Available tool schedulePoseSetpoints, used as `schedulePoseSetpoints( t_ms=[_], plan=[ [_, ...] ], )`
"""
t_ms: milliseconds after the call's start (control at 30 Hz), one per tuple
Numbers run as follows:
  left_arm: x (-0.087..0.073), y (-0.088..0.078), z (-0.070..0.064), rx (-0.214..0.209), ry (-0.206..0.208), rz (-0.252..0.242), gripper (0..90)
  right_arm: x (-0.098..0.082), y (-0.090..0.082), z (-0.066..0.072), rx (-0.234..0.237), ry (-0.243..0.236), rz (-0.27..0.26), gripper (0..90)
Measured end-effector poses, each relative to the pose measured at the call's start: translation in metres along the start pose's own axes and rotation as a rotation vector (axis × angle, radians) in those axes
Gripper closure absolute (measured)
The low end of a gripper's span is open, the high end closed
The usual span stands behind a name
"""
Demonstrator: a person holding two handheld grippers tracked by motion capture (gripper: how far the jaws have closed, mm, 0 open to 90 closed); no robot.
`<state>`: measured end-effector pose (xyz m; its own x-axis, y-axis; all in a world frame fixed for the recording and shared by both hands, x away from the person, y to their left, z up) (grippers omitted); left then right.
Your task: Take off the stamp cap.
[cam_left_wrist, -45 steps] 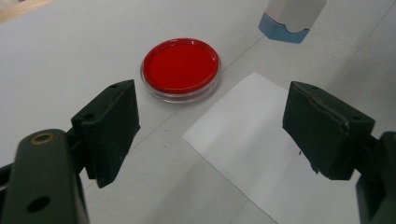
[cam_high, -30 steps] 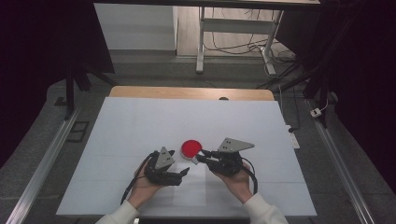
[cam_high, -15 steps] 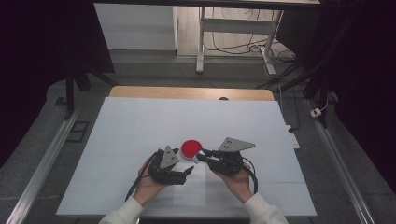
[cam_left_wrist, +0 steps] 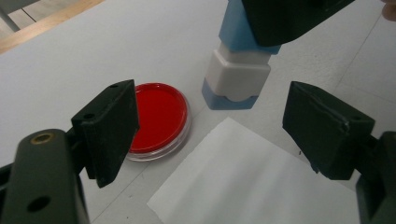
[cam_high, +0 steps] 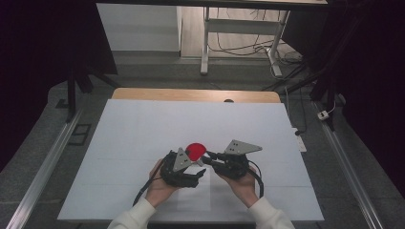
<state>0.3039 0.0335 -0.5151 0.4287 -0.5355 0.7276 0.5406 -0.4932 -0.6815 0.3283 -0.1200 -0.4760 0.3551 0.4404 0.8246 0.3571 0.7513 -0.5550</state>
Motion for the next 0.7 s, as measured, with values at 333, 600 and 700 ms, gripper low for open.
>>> schedulePoseSetpoints(
  t_ms=[333, 600, 700],
  plan=[
    [0.002, 0.011, -0.008, 0.017, 0.025, 0.012, 26.7, -0.002, 0.001, -0.002, 0.001, 0.012, -0.001, 75.1],
    [0.002, 0.011, -0.011, 0.039, 0.045, 0.013, 40.8, -0.003, 0.001, -0.003, 0.001, 0.024, -0.005, 75.1],
    [0.002, 0.011, -0.01, 0.043, 0.044, 0.011, 44.8, -0.003, 0.001, -0.003, 0.003, 0.032, -0.008, 75.1]
  ],
)
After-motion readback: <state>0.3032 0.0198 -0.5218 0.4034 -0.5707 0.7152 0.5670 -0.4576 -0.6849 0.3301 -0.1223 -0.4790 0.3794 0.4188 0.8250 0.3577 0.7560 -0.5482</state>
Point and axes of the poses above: each handheld gripper's, and its own axes: y roughly forward along the jaws, x roughly out of its top, z roughly to its left, the point moved 4 cm from there along y, roughly forward along the jaws, and after that the axes turned 10 degrees about z, right-handed, at the moved point
